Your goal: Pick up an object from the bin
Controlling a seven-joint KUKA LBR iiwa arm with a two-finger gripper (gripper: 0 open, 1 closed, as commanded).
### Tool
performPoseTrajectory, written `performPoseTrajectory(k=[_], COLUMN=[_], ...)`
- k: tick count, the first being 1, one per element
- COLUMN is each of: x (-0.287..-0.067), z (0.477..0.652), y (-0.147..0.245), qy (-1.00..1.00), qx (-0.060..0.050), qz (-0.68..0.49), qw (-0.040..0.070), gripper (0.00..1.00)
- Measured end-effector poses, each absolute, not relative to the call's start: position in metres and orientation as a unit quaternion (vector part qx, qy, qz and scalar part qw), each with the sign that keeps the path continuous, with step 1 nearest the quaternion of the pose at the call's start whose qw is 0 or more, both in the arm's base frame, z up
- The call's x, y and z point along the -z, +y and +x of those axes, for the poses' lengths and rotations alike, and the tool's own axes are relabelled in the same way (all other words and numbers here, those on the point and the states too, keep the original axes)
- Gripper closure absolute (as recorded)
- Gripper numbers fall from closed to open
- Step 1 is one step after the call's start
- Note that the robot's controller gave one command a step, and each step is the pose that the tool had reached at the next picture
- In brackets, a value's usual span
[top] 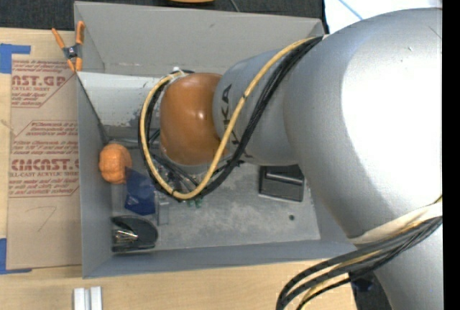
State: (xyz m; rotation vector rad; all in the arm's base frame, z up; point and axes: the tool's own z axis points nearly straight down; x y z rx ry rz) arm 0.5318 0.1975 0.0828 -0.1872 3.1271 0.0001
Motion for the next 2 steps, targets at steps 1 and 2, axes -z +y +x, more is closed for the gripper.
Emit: performPoseTrajectory(k=[1, 2], x=[-0.126, -0.163], z=[0.53, 0.532], y=[0.197, 0.198], qy=[0.998, 0.998], qx=[0.001, 0.0], qz=[-0.06, -0.06], qw=[0.001, 0.004], gripper=[1.0, 1.0])
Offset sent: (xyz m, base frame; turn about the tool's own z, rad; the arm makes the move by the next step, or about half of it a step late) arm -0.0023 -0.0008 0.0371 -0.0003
